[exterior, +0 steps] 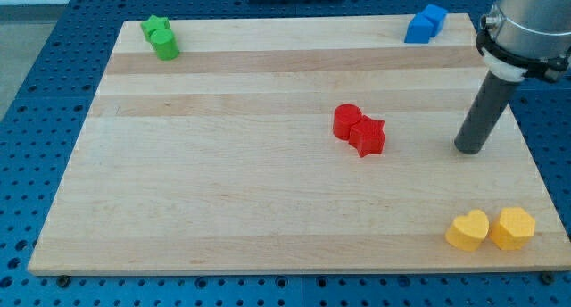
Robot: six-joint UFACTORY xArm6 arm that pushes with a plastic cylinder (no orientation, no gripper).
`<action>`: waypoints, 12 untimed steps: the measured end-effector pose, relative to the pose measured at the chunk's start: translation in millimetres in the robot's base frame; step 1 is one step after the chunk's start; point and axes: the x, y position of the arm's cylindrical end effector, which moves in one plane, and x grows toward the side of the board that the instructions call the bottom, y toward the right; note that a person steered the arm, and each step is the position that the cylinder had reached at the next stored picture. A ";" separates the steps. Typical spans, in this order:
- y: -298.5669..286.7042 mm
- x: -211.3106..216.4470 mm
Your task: Place your hand to the right of the blue cube
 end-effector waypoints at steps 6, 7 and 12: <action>77.4 -184.6; 93.4 -220.2; 75.8 -273.5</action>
